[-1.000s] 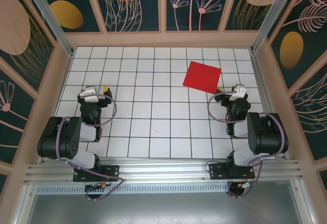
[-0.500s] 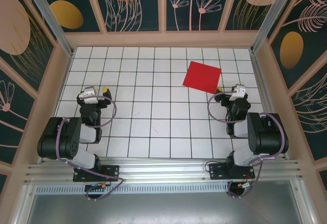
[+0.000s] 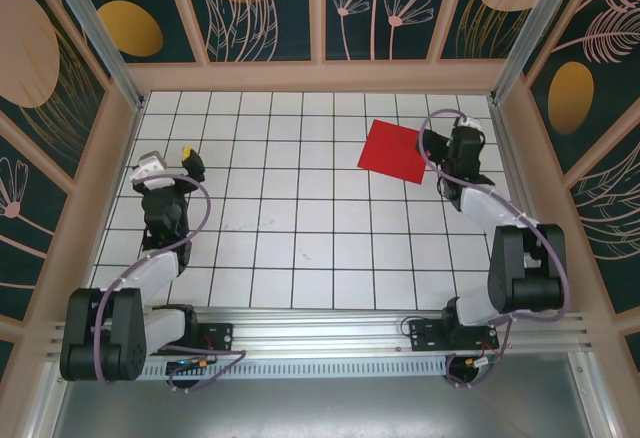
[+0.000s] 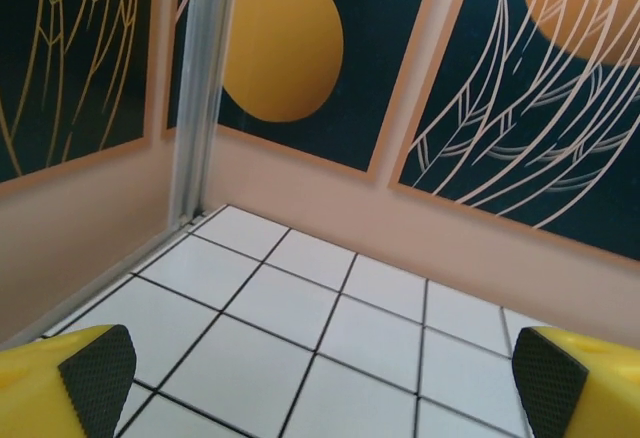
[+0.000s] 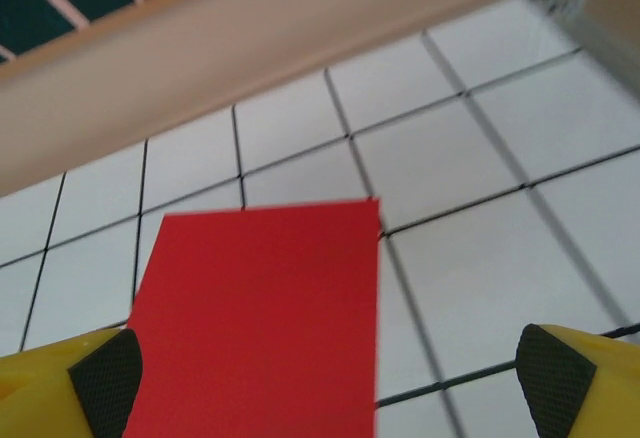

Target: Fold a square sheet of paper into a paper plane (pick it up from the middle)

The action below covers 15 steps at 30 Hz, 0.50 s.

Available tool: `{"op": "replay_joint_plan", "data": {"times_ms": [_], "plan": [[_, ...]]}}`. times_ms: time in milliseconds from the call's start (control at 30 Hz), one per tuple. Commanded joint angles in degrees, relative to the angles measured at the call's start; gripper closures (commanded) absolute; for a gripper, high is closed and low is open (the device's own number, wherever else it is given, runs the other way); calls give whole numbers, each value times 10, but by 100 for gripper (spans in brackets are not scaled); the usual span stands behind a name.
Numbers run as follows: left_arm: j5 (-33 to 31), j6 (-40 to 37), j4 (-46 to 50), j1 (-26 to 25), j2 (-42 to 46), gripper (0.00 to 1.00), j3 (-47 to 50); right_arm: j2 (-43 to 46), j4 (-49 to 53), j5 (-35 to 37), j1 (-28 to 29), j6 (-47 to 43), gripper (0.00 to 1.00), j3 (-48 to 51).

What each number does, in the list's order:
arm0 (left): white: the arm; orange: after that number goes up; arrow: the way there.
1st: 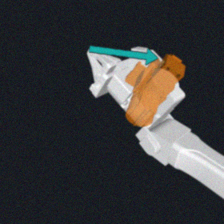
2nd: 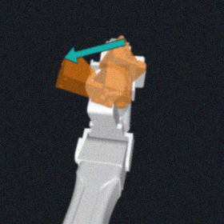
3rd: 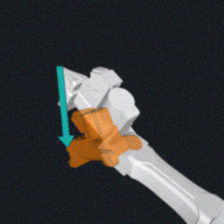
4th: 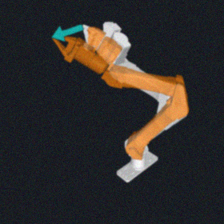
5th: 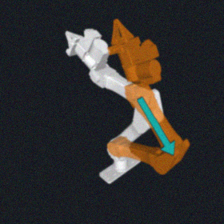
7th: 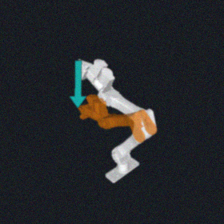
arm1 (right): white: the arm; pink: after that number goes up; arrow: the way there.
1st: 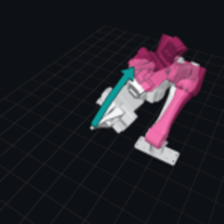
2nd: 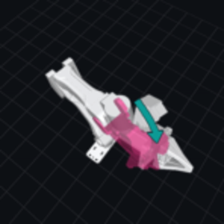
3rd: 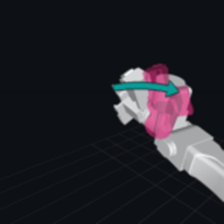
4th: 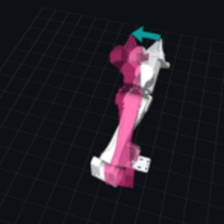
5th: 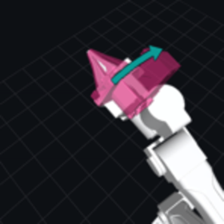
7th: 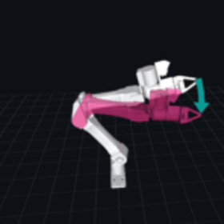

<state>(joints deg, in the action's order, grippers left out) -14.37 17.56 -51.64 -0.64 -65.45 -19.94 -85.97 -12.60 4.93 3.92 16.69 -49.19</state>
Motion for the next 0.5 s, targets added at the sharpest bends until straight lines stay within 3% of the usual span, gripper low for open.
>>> {"op": "replay_joint_plan", "data": {"times_ms": [0, 200, 467], "plan": [[27, 119, 178, 4, 18, 1, -58, -69, 145, -51, 22, 83, 4, -65], [113, 140, 256, 4, 9, 2, -106, -212, 187, -66, 59, 111, 9, -196], [149, 154, 299, 4, -12, 1, -127, -371, 247, -47, 99, 121, 13, -379]]}}
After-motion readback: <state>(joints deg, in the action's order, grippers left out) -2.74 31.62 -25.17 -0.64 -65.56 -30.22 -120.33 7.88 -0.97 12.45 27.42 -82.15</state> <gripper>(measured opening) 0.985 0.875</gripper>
